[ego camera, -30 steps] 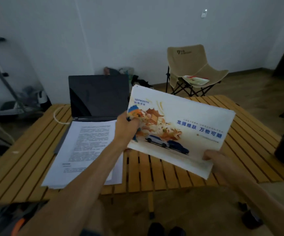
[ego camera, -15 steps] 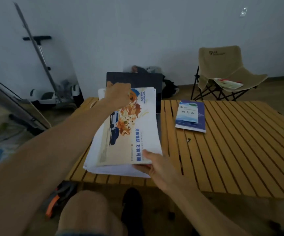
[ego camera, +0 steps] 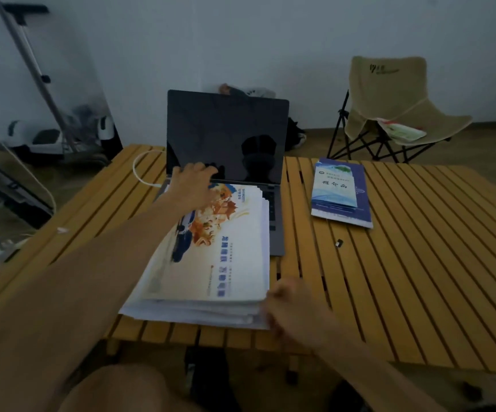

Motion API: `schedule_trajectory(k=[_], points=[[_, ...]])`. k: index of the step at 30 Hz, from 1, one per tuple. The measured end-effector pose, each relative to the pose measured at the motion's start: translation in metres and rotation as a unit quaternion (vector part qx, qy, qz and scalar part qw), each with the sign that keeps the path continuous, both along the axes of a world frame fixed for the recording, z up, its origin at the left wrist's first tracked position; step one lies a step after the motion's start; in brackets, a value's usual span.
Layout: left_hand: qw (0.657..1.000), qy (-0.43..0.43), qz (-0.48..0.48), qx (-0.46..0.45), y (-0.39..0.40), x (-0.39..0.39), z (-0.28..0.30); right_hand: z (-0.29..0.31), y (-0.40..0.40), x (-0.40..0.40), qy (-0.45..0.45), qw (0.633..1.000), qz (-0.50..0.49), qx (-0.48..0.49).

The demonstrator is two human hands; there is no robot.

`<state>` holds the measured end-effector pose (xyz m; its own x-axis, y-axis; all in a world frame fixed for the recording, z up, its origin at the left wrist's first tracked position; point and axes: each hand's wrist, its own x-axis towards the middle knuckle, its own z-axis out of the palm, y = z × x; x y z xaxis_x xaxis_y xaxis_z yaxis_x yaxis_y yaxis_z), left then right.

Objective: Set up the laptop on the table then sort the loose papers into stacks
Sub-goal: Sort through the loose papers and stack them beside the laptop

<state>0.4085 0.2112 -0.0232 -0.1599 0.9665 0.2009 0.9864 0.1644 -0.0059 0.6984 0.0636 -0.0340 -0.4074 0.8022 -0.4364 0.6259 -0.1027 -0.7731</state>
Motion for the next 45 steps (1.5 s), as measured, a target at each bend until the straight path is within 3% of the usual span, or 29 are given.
schedule_trajectory(k=[1,3,6,8,11,15,22,26,27,29,30,31,33,35,38,41,45], points=[[0.997,-0.072,0.024,0.030,-0.010,-0.007,0.001,-0.001,0.010,0.005,-0.024,0.997,-0.028,0.062],[0.963,-0.241,0.081,0.088,-0.040,-0.021,0.001,-0.002,0.031,0.006,0.008,0.992,-0.103,0.067],[0.883,-0.437,0.170,0.024,-0.100,-0.031,0.003,0.004,0.051,-0.008,0.136,0.964,-0.213,-0.086],[0.842,-0.497,0.211,-0.029,-0.133,-0.024,0.004,0.015,0.053,-0.020,0.158,0.955,-0.212,-0.135],[0.840,-0.496,0.218,-0.040,-0.153,-0.009,0.007,0.019,0.056,-0.034,0.117,0.968,-0.172,-0.140],[0.807,-0.545,0.221,-0.050,-0.160,0.009,0.019,0.020,0.056,-0.038,0.070,0.982,-0.135,-0.111],[0.783,-0.586,0.194,-0.073,-0.166,0.037,0.021,0.019,0.050,-0.011,0.192,0.950,-0.088,-0.229],[0.778,-0.596,0.168,-0.106,-0.167,0.061,0.025,0.031,0.053,0.013,0.161,0.980,-0.072,-0.097],[0.784,-0.590,0.157,-0.114,-0.168,0.068,0.028,0.040,0.059,0.025,0.148,0.985,-0.067,-0.055],[0.851,-0.506,0.111,-0.087,-0.158,0.075,0.039,0.072,0.071,0.057,0.107,0.993,-0.042,0.019],[0.889,-0.451,0.073,-0.040,-0.150,0.079,0.048,0.093,0.074,0.075,0.074,0.995,-0.015,0.061],[0.901,-0.433,0.023,0.017,-0.139,0.082,0.060,0.115,0.077,0.094,0.029,0.993,0.022,0.111],[0.860,-0.497,-0.087,0.074,-0.118,0.096,0.090,0.163,0.079,0.128,-0.075,0.969,0.105,0.210],[0.822,-0.544,-0.159,0.055,-0.104,0.120,0.109,0.206,0.078,0.151,-0.169,0.931,0.158,0.282],[0.795,-0.578,-0.182,0.027,-0.096,0.161,0.099,0.241,0.081,0.178,-0.256,0.899,0.186,0.304],[0.769,-0.619,-0.163,0.013,-0.098,0.194,0.062,0.230,0.089,0.202,-0.296,0.887,0.185,0.301],[0.768,-0.625,-0.140,-0.019,-0.104,0.217,0.030,0.181,0.092,0.244,-0.322,0.886,0.103,0.318]])
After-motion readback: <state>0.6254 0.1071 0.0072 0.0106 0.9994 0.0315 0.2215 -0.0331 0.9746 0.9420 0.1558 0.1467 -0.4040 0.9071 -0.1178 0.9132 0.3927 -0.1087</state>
